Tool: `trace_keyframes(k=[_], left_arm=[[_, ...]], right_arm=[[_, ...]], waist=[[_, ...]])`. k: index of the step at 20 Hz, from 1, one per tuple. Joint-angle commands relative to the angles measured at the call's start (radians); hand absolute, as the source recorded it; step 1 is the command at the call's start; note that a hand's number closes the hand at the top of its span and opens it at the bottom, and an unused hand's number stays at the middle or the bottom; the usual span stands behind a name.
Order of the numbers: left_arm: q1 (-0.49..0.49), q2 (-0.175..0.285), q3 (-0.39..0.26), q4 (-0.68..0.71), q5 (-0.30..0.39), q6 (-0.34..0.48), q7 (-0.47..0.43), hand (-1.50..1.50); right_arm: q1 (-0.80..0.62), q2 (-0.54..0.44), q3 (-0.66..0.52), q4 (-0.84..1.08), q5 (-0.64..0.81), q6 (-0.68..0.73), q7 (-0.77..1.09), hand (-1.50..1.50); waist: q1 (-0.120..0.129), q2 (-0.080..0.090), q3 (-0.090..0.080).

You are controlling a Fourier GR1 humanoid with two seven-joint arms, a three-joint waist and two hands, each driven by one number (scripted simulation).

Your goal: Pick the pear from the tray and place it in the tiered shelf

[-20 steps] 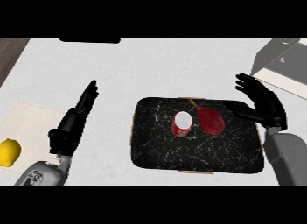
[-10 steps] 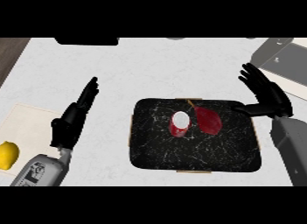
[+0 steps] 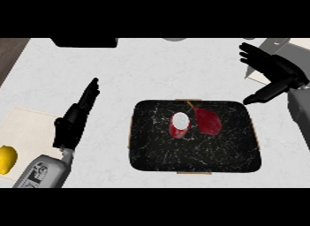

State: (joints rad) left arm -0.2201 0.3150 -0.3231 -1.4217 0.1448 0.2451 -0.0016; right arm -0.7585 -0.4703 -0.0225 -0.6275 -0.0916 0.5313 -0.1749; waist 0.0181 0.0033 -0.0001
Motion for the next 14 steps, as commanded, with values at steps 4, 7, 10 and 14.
trace_keyframes(k=[4,7,10,14], left_arm=[[-0.008,-0.001,0.018,0.052,-0.011,-0.022,-0.033,0.0],[-0.027,-0.002,0.034,0.035,0.002,-0.034,0.006,0.0],[-0.013,-0.044,0.034,0.072,-0.032,-0.013,-0.021,0.0],[0.055,-0.016,0.061,-0.003,-0.035,-0.036,-0.017,0.0]], right_arm=[[-0.098,-0.034,0.185,-0.074,0.171,0.123,0.087,-1.5],[-0.122,-0.058,0.213,-0.138,0.204,0.148,0.154,-1.5],[-0.047,-0.063,0.224,-0.215,0.232,0.161,0.149,-1.5],[0.055,-0.01,0.206,-0.43,0.184,0.154,0.343,-1.5]], waist=[[-0.008,-0.002,-0.001],[-0.017,-0.007,-0.001],[-0.022,-0.005,0.0],[-0.028,-0.01,-0.001]])
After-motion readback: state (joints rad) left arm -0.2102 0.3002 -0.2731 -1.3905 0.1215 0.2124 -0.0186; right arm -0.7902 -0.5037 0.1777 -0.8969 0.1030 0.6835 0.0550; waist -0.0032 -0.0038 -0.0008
